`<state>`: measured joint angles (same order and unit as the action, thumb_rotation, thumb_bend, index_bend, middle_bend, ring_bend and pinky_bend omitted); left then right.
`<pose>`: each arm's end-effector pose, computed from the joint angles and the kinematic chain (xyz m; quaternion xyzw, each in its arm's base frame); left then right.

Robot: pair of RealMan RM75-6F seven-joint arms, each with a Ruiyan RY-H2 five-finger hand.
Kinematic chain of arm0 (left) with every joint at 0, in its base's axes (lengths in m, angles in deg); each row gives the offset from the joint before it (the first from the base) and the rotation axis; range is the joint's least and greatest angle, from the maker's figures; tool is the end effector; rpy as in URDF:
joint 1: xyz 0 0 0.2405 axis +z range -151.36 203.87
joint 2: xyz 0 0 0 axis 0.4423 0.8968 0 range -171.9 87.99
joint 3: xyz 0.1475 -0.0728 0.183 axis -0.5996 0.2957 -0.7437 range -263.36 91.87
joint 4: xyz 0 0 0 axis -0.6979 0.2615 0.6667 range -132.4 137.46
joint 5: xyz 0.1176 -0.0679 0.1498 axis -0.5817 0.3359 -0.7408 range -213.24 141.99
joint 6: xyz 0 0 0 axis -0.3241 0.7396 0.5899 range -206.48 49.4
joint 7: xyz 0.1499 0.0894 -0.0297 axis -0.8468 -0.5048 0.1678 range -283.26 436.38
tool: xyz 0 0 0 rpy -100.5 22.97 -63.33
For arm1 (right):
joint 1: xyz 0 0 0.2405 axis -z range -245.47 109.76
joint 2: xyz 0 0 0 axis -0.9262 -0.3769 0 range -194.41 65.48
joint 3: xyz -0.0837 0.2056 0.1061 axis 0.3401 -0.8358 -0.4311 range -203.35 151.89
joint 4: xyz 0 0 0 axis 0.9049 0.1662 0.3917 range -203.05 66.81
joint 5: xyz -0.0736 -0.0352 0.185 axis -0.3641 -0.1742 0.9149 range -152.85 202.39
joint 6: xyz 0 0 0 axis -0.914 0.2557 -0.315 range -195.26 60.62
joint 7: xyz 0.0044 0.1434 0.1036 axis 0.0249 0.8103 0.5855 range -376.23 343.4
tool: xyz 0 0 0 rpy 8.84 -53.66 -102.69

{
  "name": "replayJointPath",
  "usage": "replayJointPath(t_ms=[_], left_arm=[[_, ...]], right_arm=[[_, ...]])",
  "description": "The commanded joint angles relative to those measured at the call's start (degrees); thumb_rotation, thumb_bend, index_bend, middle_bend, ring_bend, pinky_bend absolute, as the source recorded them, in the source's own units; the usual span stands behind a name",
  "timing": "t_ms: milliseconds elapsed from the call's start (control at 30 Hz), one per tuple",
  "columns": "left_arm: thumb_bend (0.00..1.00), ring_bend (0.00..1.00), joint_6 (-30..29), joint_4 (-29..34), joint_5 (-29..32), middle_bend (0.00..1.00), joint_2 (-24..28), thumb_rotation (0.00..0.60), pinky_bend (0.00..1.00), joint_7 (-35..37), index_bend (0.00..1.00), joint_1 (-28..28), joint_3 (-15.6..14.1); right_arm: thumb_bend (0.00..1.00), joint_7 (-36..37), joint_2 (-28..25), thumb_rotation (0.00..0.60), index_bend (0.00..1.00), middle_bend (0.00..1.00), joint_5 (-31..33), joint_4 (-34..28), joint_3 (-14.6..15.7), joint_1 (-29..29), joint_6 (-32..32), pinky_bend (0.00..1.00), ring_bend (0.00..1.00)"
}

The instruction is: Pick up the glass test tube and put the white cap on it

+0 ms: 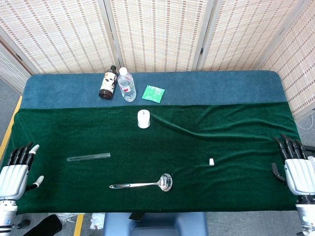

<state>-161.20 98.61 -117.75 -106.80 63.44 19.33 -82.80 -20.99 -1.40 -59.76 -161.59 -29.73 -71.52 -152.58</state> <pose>-0.2904 0.2218 0.1488 -0.6218 -0.3588 -0.3308 0.6126 -0.3025 -0.2101 0.1712 0.5929 -0.3694 0.3631 0.6165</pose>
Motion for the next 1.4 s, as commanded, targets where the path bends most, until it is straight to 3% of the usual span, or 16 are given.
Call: replayJointPath(t_ms=[33, 433, 633, 767, 933, 1067, 1133, 1400], left_arm=[[0.27, 0.03, -0.16, -0.12, -0.07, 0.03, -0.31, 0.600, 0.00, 0.04, 0.04, -0.03, 0.09], [0.27, 0.04, -0.69, -0.18, -1.03, 0.04, -0.27, 0.600, 0.00, 1.47, 0.06, -0.13, 0.16], [0.27, 0.11, 2.33, -0.99, -1.71, 0.10, -0.39, 0.600, 0.00, 2.48, 0.10, -2.82, 1.06], [0.27, 0.20, 4.29, -1.35, -2.58, 0.20, -0.85, 0.600, 0.02, 1.88, 0.16, -5.34, 2.10], [0.27, 0.43, 9.15, -2.37, -1.77, 0.44, -2.31, 0.600, 0.18, 1.07, 0.27, -9.25, 3.23], [0.27, 0.62, 14.79, -3.29, -0.07, 0.67, -3.61, 0.600, 0.59, 4.30, 0.37, -12.38, 3.53], [0.27, 0.69, 17.03, -4.38, 0.59, 0.73, -4.54, 0.600, 0.69, 4.50, 0.39, -13.80, 3.54], [0.27, 0.83, 22.47, -5.98, 4.20, 0.88, -7.24, 0.600, 0.81, 2.19, 0.41, -16.54, 2.94]], right_arm=[[0.55, 0.09, -0.07, 0.600, 0.00, 0.00, 0.05, -0.03, -0.05, 0.05, -0.07, 0.00, 0.00], [0.55, 0.89, -0.34, 0.600, 0.00, 0.00, -0.42, 0.14, -0.13, 0.32, -0.73, 0.00, 0.00], [0.55, 0.85, -0.33, 0.600, 0.00, 0.00, -0.99, 0.25, -0.08, 0.21, -0.83, 0.00, 0.00], [0.55, 0.85, -0.63, 0.600, 0.00, 0.00, -1.31, 0.06, -0.16, 0.28, -1.24, 0.00, 0.00], [0.55, 1.28, -0.77, 0.600, 0.00, 0.00, -1.28, 0.15, -0.20, 0.25, -1.13, 0.00, 0.00], [0.55, 1.61, -0.81, 0.600, 0.00, 0.00, -0.91, 0.39, -0.36, -0.04, -0.52, 0.00, 0.00], [0.55, 1.74, -0.78, 0.600, 0.00, 0.00, -0.74, 0.57, -0.43, -0.22, -0.15, 0.00, 0.01], [0.55, 2.16, -0.74, 0.600, 0.00, 0.00, -0.07, 0.99, -0.58, -0.73, 1.02, 0.00, 0.02]])
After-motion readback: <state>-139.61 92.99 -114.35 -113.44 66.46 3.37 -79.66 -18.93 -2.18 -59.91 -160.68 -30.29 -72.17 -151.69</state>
